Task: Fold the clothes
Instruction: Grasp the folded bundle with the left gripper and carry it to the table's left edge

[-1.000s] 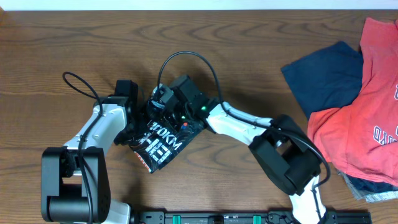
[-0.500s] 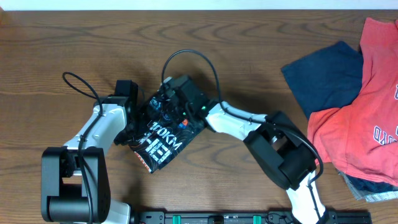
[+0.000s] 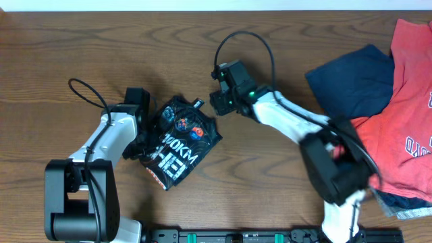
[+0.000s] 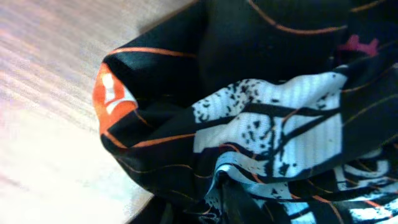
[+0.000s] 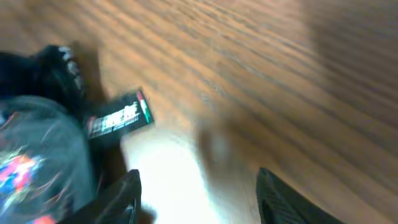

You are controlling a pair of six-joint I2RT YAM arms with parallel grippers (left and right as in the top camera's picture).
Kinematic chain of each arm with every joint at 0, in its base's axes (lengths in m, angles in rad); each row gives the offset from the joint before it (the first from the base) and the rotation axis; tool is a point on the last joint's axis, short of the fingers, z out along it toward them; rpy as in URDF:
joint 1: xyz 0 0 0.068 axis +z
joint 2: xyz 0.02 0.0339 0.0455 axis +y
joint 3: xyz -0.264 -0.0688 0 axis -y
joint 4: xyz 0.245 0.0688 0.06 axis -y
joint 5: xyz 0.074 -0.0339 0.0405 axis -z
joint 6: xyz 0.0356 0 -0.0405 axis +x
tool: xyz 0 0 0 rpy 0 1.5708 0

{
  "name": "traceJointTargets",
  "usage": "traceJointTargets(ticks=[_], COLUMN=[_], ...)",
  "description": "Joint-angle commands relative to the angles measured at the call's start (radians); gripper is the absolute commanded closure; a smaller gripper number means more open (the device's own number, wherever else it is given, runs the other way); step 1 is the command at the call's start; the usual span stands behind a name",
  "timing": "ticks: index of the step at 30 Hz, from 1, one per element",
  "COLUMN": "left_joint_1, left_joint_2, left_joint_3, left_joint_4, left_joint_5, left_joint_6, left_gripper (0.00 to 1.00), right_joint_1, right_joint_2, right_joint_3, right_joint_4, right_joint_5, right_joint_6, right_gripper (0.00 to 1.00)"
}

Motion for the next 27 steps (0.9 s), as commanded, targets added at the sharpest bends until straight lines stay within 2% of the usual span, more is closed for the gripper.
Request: traceJointTargets(ticks=[1,2,4,9,12,14,20,27], left_joint_1=[0.024,0.024,0.024,0.024,0.024,0.024,0.024,0.026], left_joint_2=[-0.058,-0.084,-0.132,-0.268,-0.296,-0.279,-0.091,0.127], left_joint_3=[0.037,0.044,0.056,0.066,0.067,0.067,0.076,0.122], left_joint_4=[-0.026,-0.029,-0.029,0.057,0.214,0.279,0.416,0.436], left_joint_5=[-0.005,-0.005,-0.006,0.023,0.254,0.327,0.493,0.492], left_joint_6=[0.025,0.043,0.064,0.089,0.267,0.306,0.480,0.499], left_gripper=[0.53,0.41,0.02,0.02,0.02,0.02,0.02,0.02], right_joint_1=[-0.031,-0.042,-0.063,-0.121,-0.146,-0.156,-0.160,-0.161], right_joint_2=[-0.153,-0.185,-0.229,-0.294,-0.306,-0.307,-0.307,-0.307], right_joint_3=[0.016,0.016,0.016,0.016,0.016,0.016,0.016,0.016], right_joint_4=[-0.101,-0.150,-0.230,-0.386,-0.446,-0.478,-0.563,-0.602], right_joint_5=[0.049,0.067,0.092,0.103,0.102,0.102,0.099,0.100], right_joint_6=[-0.060,-0.060,-0.060,-0.058,-0.018,-0.008,0.005,0.005], right_gripper=[0.41,0.40,0.38,0.39,0.39,0.39,0.41,0.42])
